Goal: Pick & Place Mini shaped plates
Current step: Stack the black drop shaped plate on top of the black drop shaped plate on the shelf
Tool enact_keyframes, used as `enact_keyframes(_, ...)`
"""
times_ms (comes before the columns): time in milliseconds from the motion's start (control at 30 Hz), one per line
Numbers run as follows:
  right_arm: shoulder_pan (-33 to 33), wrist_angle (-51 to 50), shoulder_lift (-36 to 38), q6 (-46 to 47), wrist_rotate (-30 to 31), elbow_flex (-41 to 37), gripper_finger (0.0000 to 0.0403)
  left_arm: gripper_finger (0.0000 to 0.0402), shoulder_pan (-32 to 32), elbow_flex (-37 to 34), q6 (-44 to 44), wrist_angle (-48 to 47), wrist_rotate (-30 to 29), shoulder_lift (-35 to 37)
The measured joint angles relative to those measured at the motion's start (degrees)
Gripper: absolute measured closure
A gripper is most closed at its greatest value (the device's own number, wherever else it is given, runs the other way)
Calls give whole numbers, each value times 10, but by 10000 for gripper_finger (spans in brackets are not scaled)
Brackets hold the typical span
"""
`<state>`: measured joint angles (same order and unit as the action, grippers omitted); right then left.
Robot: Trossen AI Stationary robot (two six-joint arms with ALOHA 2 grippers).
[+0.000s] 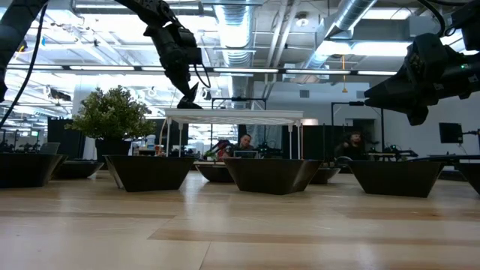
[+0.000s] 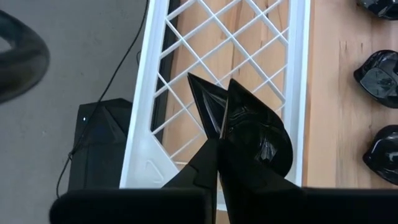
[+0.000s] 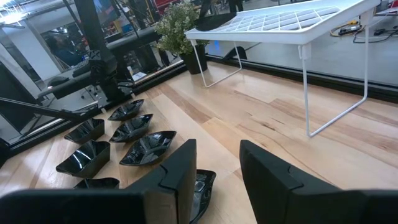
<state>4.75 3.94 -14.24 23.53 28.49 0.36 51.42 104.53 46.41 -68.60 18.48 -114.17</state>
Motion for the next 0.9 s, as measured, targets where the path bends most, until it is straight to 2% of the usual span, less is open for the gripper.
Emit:
enact_keyframes(467, 0, 0, 0, 0, 0, 0, 284, 391, -1, 0, 0, -5, 0, 0)
enact_keyframes(900, 0, 0, 0, 0, 0, 0, 284, 362, -6, 0, -4, 5, 0, 0)
